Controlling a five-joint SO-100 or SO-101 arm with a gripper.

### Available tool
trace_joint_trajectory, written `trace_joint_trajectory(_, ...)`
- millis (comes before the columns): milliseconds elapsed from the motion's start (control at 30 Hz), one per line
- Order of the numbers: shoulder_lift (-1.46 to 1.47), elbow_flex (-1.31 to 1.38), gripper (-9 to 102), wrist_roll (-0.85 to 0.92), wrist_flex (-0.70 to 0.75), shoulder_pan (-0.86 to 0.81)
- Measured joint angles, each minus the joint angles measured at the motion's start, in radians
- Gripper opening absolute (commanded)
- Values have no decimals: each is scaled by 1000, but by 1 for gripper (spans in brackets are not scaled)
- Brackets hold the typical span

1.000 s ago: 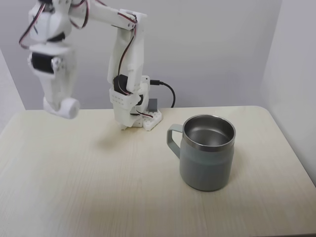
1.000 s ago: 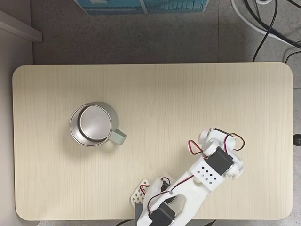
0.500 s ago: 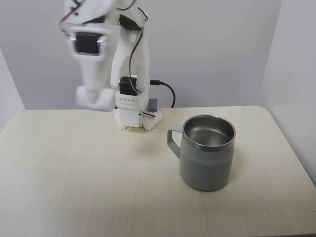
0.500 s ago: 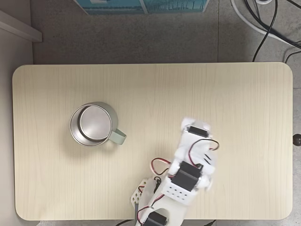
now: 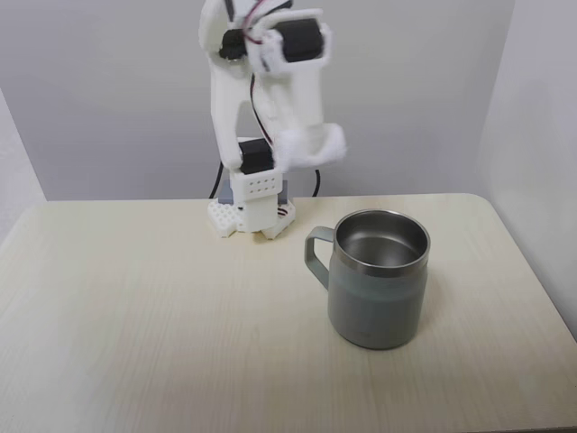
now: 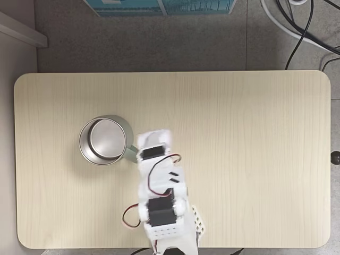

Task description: Grasp a dressing and put it in the cup.

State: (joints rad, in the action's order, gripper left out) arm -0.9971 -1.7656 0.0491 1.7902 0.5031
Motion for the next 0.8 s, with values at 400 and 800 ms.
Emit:
trace_joint_trajectory(400,-192,0,0,-37,-83,212)
trace_joint_trajectory(800,-319,54,0,-37,-173,284)
